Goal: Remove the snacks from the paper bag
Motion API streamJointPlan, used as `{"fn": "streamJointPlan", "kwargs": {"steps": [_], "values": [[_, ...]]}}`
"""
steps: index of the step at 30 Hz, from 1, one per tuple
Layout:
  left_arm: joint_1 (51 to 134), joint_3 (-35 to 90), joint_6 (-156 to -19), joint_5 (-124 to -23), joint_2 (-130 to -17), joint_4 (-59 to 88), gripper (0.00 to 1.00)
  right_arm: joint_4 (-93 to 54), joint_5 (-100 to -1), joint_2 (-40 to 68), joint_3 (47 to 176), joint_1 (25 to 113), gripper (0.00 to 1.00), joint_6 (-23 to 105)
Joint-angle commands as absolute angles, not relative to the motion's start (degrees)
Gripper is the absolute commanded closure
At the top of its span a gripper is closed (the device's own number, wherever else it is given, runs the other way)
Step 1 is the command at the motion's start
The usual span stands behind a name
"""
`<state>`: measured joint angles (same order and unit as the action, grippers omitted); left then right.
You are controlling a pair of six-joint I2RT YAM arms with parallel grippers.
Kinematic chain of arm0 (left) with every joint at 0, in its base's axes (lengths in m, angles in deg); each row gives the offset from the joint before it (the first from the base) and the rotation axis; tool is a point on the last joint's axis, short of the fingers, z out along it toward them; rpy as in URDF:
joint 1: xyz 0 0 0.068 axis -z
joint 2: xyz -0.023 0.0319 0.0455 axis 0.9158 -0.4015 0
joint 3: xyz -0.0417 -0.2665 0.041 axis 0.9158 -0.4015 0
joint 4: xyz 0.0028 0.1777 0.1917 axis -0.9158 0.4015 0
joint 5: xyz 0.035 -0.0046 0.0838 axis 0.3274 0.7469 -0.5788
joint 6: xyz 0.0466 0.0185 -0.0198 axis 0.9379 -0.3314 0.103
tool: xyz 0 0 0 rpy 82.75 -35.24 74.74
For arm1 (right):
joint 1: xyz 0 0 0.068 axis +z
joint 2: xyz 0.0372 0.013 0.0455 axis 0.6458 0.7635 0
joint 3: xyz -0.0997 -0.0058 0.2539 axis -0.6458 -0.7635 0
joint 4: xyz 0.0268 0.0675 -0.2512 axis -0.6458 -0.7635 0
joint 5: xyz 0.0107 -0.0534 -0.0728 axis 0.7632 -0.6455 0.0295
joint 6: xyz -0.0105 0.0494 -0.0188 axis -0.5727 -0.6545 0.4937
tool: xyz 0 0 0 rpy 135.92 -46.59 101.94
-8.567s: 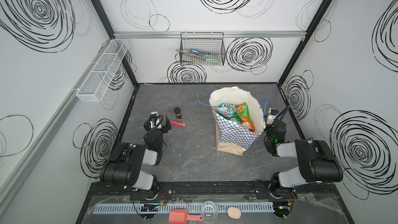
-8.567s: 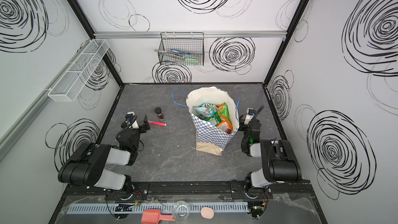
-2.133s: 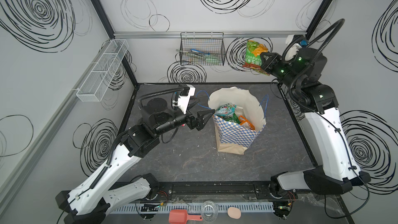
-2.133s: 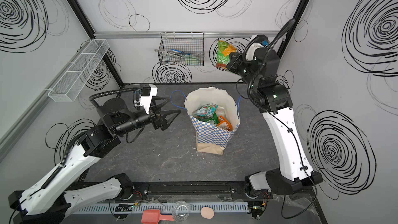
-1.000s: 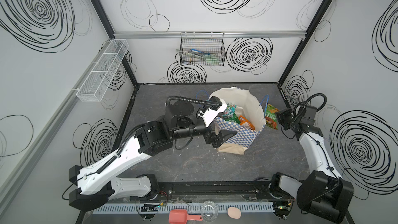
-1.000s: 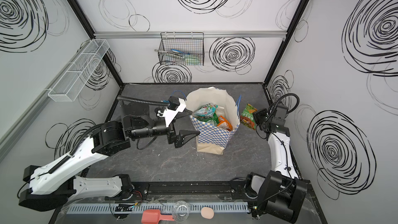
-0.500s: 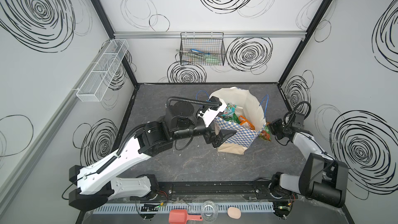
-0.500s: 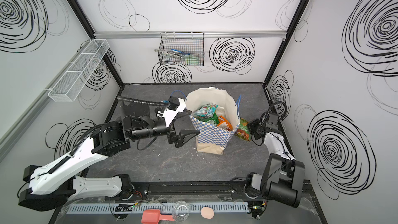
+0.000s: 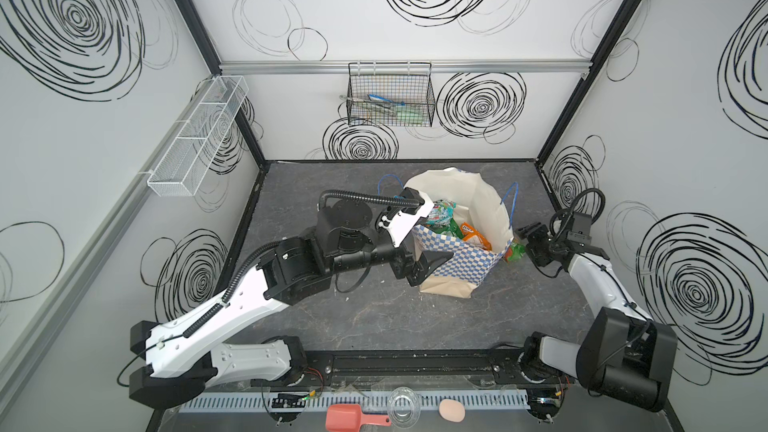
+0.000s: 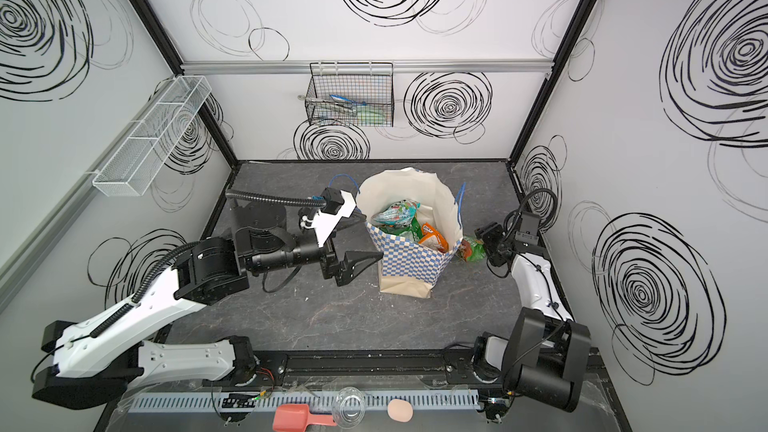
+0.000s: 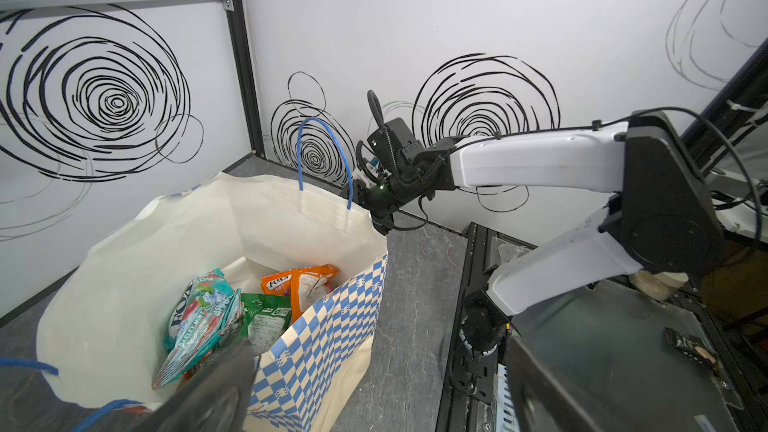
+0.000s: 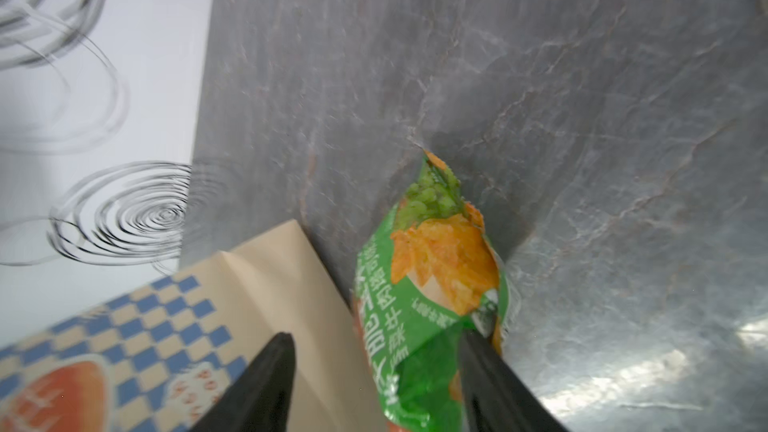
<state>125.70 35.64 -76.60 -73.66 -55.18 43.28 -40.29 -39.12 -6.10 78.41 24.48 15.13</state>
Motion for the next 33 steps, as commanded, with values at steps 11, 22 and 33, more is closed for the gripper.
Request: {"fn": "streamJointPlan", "kwargs": {"steps": [11,22,33], "values": [[126.0,35.2,-75.5,-77.5,-54.5,39.9,0.04,-42.4,-39.6,-12.1,101.7,27.3,0.03,12.4],[125.2,33.9,-75.2,-85.1,-52.4,39.4,0.04,-46.8,-43.6,-2.6,127.5,46.1,0.02,21.5],[123.0,31.3,-75.3,-88.3,-49.1,41.0,0.04,-68.1,-57.1,9.7,146.7,69.3,0.00,38.9]]}}
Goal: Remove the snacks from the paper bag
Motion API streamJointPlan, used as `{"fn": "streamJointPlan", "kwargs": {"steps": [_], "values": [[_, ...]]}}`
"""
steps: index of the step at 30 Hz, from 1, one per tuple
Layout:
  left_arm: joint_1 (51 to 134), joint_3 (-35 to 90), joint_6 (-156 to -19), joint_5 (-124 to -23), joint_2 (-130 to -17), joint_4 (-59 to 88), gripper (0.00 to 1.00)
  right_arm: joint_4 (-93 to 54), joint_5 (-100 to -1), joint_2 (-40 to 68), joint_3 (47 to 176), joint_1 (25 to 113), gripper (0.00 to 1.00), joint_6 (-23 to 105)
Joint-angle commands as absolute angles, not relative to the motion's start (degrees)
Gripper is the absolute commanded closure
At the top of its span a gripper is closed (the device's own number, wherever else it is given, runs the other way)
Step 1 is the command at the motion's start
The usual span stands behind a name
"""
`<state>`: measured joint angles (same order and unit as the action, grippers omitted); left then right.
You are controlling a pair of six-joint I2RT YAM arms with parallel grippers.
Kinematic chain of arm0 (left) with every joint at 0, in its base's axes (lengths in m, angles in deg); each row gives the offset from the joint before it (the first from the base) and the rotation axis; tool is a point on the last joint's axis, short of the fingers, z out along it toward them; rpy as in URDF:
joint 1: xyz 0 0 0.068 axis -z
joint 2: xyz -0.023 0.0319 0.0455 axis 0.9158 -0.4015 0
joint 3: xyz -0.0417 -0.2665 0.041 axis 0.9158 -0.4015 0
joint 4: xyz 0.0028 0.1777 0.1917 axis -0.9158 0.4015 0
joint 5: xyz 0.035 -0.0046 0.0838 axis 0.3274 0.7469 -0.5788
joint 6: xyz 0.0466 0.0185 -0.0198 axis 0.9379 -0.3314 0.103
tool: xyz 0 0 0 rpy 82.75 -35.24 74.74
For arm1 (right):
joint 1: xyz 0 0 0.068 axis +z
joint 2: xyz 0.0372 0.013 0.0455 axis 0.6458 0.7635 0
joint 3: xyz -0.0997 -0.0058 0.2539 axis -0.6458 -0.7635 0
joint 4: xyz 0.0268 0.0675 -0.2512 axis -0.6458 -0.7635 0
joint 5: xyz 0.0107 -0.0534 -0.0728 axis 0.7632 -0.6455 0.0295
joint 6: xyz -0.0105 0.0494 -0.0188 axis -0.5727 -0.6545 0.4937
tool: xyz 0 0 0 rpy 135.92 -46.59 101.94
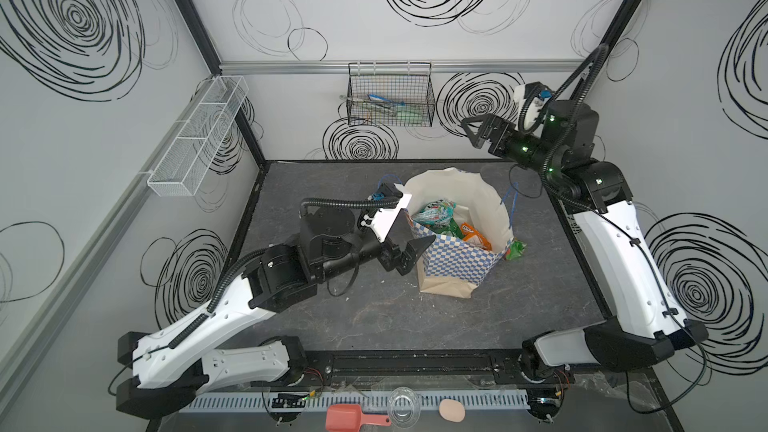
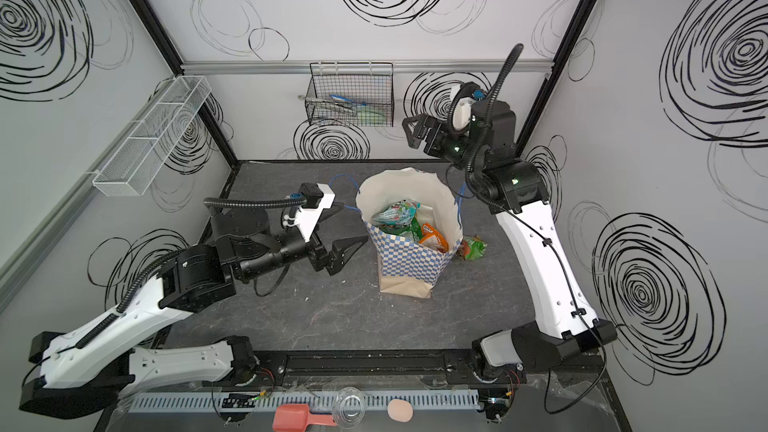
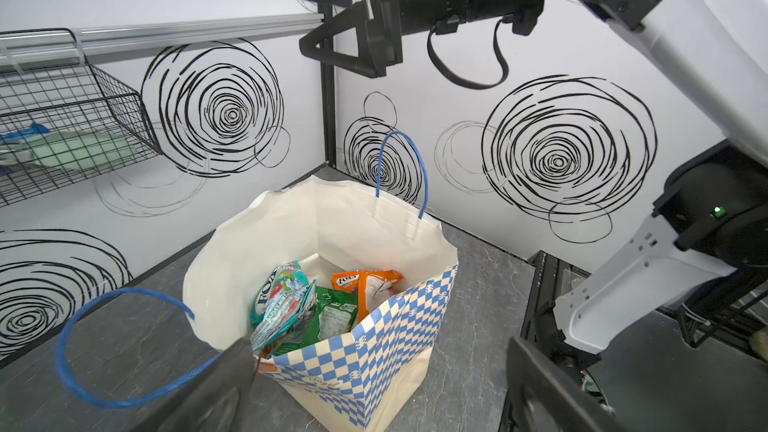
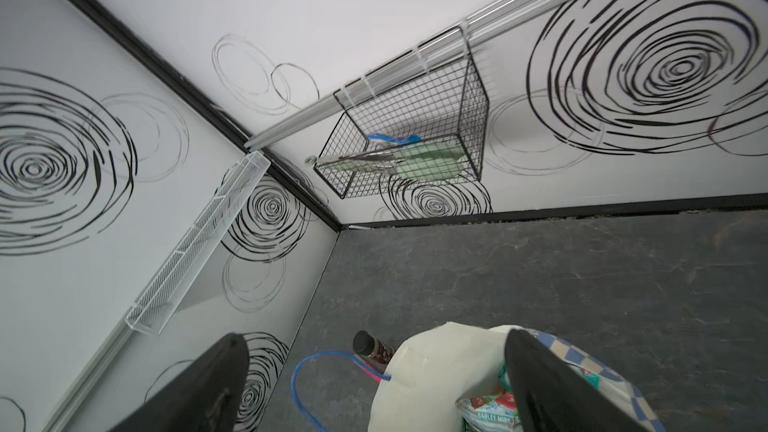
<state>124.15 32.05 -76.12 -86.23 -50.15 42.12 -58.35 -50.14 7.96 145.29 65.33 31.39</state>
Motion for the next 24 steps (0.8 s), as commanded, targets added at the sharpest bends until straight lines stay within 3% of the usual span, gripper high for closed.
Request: {"fn": "streamJointPlan", "kwargs": {"steps": [1,8,17,24], "values": [[122.3,31.2,-75.0,-88.2,-48.9,41.1,0.04,-70.0,-59.5,10.5,146.7,71.1,0.00,40.2],[117.4,31.4,-73.0,-85.6,-47.8,42.1,0.04,-77.0,-66.1,14.0,139.5,77.6,0.01,46.3],[114.4,33.2,-72.8,-78.6,-49.1,43.5,0.04,-75.0,-66.2,17.2,125.1,75.8,0.09,46.0],[114.4,32.9,-73.1,-78.1,-48.9,43.5,0.04,-78.1,-64.3,23.1,123.2,73.9,0.14,44.3]]}}
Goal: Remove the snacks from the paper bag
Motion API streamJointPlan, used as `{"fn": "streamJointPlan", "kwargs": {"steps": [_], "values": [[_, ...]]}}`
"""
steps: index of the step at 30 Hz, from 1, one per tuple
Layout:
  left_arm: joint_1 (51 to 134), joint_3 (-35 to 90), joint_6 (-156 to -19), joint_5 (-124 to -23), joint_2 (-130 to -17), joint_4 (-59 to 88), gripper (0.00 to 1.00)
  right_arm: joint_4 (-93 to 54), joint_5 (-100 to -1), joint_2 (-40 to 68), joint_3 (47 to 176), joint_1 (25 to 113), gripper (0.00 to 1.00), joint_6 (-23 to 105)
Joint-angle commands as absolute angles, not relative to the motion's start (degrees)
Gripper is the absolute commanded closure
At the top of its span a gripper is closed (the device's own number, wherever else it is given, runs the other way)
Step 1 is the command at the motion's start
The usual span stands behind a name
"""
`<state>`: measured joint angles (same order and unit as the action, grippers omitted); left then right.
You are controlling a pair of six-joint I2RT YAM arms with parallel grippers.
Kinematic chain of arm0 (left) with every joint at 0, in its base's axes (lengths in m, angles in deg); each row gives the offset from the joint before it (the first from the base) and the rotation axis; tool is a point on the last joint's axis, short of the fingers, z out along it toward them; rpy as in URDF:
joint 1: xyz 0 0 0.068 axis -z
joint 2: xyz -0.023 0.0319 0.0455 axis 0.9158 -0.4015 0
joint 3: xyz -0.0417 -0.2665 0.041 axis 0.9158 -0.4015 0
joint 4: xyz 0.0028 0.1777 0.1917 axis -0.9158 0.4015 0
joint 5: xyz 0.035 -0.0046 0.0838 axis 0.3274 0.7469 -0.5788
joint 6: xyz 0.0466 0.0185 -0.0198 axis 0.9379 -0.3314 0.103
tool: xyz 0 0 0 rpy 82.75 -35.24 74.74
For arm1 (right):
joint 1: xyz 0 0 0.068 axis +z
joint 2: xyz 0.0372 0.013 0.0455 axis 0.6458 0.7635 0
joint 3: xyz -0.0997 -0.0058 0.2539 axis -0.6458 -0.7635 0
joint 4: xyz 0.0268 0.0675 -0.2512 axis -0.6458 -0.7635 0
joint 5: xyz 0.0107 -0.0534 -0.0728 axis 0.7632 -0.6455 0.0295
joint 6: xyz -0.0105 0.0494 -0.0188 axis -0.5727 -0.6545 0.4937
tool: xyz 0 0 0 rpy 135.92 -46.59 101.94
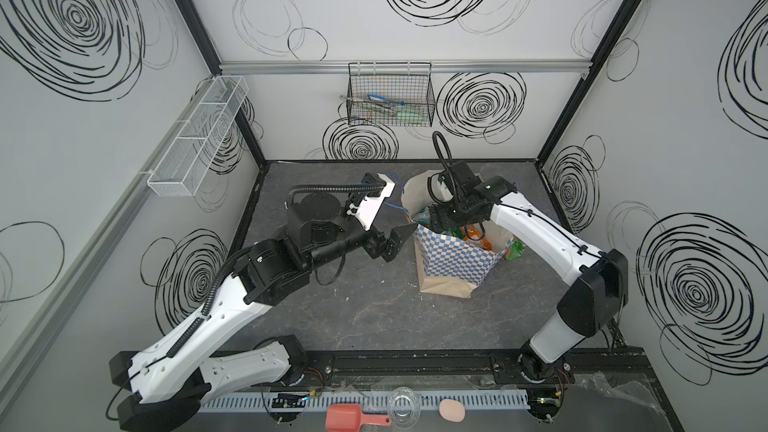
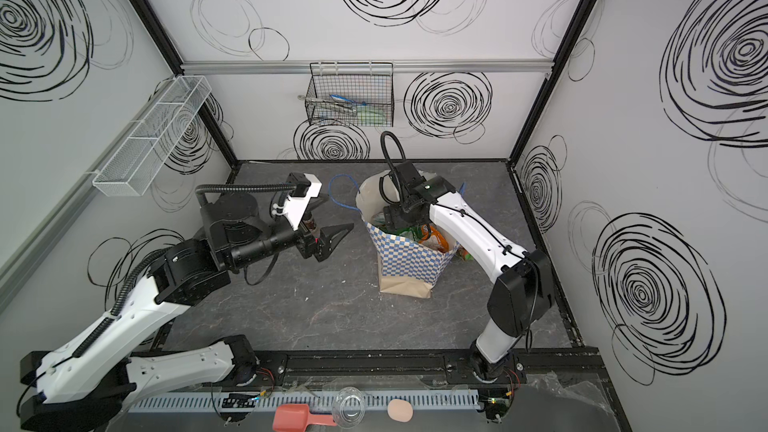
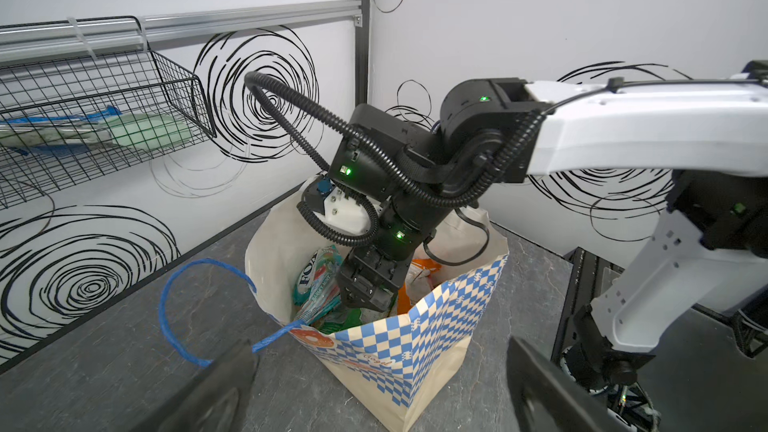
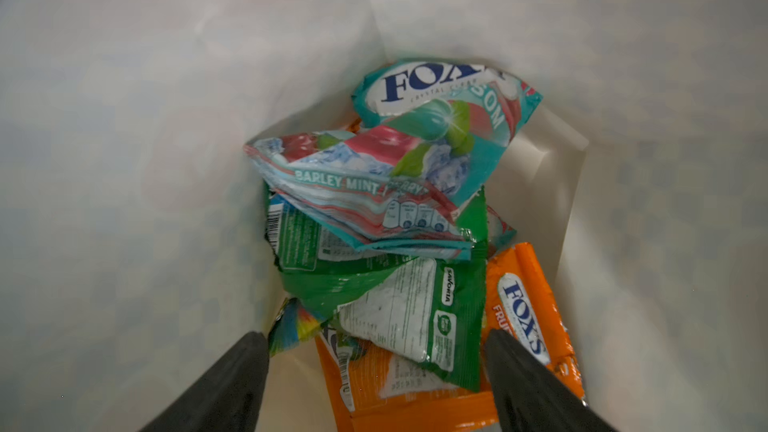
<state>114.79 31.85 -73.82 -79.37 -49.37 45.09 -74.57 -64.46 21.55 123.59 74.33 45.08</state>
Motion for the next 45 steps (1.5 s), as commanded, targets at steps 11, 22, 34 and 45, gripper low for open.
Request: {"fn": "streamJointPlan", "kwargs": {"steps": [11,22,34,45], "values": [[114.4,32.1,-73.7,-78.0,-48.6,43.4,0.04,-72.1,-61.9,27.6,116.4,72.6,0.11,45.8],[114.4,32.0,-73.6,-77.9,-48.4,43.6,0.04,-64.6,-63.4,32.7,110.5,71.9,0.09,43.5],[114.4,31.0,-73.8,-78.7,-47.4,43.5,0.04,-57.8,-61.3,34.2,99.8,72.0,0.18,41.1],[114.4,30.8,-73.8,-78.2,-48.0,43.1,0.04,-60.9,-62.8,29.9,106.9,71.8,0.67,41.1]]}}
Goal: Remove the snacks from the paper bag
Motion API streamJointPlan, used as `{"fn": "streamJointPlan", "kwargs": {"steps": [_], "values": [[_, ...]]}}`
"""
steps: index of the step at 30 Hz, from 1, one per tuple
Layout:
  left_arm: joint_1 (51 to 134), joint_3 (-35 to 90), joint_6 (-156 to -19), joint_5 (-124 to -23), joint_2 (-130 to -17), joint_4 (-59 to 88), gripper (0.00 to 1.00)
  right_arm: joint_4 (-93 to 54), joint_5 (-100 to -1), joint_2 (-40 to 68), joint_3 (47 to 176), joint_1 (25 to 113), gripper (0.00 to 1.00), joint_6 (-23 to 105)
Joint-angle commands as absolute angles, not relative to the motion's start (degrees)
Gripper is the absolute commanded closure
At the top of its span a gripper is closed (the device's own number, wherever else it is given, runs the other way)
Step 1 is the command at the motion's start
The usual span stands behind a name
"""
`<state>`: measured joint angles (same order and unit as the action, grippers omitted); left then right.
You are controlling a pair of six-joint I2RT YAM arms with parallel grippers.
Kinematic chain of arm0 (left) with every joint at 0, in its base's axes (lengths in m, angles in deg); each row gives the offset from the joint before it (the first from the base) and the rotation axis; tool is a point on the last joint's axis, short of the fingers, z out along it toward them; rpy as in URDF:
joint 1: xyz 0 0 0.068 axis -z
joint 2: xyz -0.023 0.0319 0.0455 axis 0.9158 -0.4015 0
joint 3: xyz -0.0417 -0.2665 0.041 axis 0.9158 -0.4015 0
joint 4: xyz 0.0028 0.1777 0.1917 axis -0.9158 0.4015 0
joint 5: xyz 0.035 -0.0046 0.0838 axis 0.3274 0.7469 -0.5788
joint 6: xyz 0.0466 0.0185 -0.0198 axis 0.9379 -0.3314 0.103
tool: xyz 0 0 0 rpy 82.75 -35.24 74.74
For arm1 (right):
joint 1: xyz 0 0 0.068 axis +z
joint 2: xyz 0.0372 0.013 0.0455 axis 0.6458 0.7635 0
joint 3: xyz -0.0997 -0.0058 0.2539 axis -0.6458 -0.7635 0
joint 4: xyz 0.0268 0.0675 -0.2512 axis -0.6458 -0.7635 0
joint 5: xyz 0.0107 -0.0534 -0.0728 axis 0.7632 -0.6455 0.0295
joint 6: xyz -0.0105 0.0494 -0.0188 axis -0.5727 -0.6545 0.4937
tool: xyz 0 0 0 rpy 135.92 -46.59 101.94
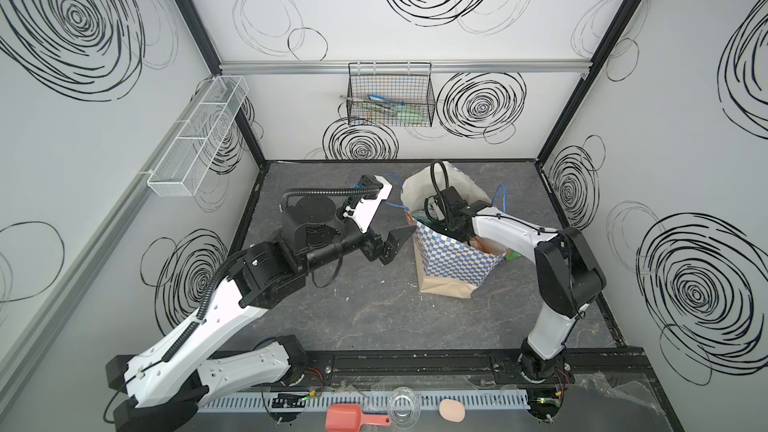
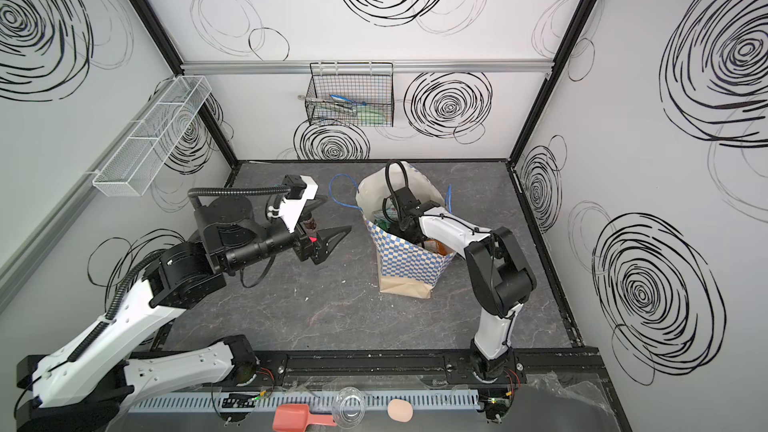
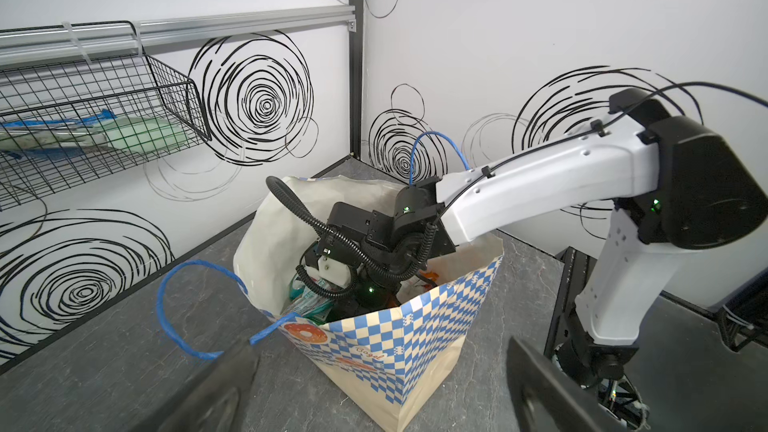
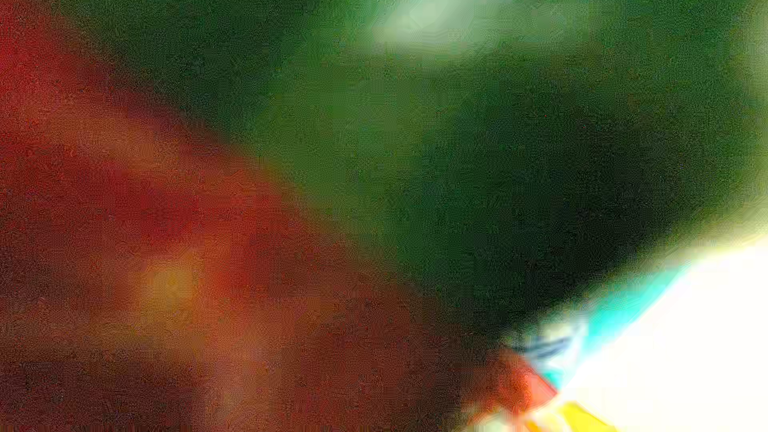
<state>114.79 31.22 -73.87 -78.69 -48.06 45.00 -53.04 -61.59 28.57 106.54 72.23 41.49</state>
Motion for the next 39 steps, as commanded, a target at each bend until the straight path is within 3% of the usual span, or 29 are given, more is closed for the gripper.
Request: {"fn": "streamJointPlan", "kwargs": {"steps": [1,5,9,31,39], "values": [[114.3,30.8,-73.8,-78.2,-48.0,43.1,0.04,-61.3,-62.9,29.5,107.6,71.7,0.72,41.2],[114.4,30.6,-73.8,-78.5,-47.8,43.0,0.04,-62.4,-62.9,27.8,110.4,71.2,0.84,41.2],[114.3,30.3,-73.8,-79.0,-47.4,42.9,0.04,-63.8,-62.8,26.2,113.4,70.4,0.88,41.0],[114.4,30.0,-74.2,-78.4,-48.0,42.3,0.04,-67.8,-60.4,21.2,130.6,68.8,0.90,38.3],[114.3,29.9,-74.3,-78.3,-48.1,41.9,0.04,-57.6,-60.4,14.2,125.6,67.9,0.91,38.5]]}}
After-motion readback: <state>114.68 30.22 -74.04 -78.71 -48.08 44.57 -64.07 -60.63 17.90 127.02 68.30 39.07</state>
